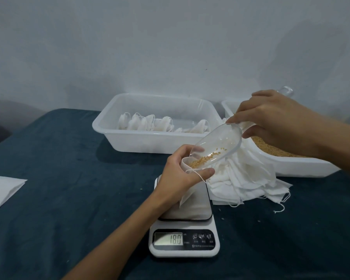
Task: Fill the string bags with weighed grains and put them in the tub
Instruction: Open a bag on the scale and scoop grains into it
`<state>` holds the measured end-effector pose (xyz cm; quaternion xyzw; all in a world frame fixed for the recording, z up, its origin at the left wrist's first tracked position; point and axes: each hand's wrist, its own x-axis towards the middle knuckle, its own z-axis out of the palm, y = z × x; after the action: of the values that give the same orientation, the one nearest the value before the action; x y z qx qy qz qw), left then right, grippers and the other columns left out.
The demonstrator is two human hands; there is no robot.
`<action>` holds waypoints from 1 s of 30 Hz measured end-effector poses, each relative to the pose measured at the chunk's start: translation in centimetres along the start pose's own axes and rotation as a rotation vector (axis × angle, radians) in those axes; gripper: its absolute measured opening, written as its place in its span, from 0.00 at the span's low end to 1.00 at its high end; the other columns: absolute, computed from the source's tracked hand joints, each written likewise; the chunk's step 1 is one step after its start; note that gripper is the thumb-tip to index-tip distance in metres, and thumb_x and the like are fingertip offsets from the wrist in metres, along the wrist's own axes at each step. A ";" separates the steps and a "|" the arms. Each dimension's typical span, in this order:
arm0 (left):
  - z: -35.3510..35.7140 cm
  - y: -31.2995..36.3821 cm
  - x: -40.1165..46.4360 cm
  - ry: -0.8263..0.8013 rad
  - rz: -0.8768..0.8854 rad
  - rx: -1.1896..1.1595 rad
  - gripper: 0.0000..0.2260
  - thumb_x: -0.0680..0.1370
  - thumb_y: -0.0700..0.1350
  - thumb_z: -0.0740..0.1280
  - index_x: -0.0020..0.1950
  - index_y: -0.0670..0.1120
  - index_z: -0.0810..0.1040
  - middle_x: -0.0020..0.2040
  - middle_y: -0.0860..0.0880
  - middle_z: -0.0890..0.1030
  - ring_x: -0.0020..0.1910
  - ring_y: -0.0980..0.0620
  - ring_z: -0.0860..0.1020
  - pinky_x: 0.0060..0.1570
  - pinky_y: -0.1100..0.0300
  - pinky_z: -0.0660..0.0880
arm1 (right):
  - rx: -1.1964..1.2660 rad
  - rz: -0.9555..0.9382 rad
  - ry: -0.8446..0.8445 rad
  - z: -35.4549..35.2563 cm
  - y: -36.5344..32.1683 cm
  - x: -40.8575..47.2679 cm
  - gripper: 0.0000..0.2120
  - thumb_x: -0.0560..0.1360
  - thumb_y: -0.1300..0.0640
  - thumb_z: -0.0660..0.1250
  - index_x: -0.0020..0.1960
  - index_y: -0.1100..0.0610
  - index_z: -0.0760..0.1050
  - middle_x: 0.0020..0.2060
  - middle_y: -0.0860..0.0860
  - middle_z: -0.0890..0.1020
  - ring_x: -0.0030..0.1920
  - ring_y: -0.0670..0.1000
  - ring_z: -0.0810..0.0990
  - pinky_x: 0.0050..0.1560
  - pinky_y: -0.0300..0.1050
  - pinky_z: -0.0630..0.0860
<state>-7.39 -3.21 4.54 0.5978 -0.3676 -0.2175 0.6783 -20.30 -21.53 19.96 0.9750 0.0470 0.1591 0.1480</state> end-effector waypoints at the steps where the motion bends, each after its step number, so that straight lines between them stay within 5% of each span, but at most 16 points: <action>1: 0.0 0.0 0.0 -0.003 0.003 -0.006 0.22 0.66 0.47 0.80 0.59 0.51 0.81 0.55 0.48 0.83 0.50 0.47 0.84 0.52 0.56 0.80 | -0.014 -0.007 0.010 0.0 -0.1 0.0 0.19 0.67 0.64 0.80 0.56 0.53 0.85 0.46 0.50 0.85 0.50 0.58 0.82 0.64 0.58 0.71; 13: -0.4 -0.1 0.2 -0.006 0.064 0.038 0.23 0.66 0.48 0.81 0.60 0.53 0.81 0.46 0.60 0.83 0.44 0.62 0.83 0.48 0.67 0.77 | -0.259 -0.209 0.288 0.1 -1.1 0.2 0.19 0.71 0.69 0.75 0.60 0.55 0.83 0.48 0.52 0.83 0.50 0.57 0.82 0.74 0.66 0.61; 21: -0.5 -0.2 0.3 0.009 0.064 0.032 0.23 0.66 0.48 0.82 0.59 0.55 0.81 0.46 0.60 0.82 0.44 0.58 0.84 0.50 0.64 0.79 | -0.267 -0.199 0.340 0.1 -1.0 0.1 0.15 0.74 0.67 0.73 0.59 0.57 0.83 0.49 0.55 0.83 0.50 0.60 0.82 0.74 0.67 0.61; 25: -0.4 -0.2 0.2 -0.007 0.048 0.008 0.23 0.67 0.45 0.82 0.59 0.51 0.80 0.45 0.59 0.82 0.46 0.56 0.84 0.52 0.56 0.83 | -0.156 -0.089 0.340 0.3 -0.5 -0.2 0.15 0.72 0.64 0.75 0.59 0.58 0.84 0.49 0.55 0.84 0.50 0.60 0.83 0.72 0.62 0.63; 30: -0.4 -0.3 0.4 0.016 0.052 0.064 0.23 0.67 0.50 0.80 0.60 0.55 0.80 0.45 0.53 0.83 0.51 0.54 0.82 0.56 0.55 0.79 | 0.276 0.346 0.240 2.1 3.6 -1.8 0.18 0.72 0.60 0.77 0.61 0.55 0.83 0.50 0.51 0.85 0.51 0.55 0.82 0.61 0.57 0.76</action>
<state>-6.77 -3.28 4.31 0.6114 -0.3843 -0.1831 0.6670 -21.16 -25.83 18.60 0.9537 -0.0819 0.2885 -0.0227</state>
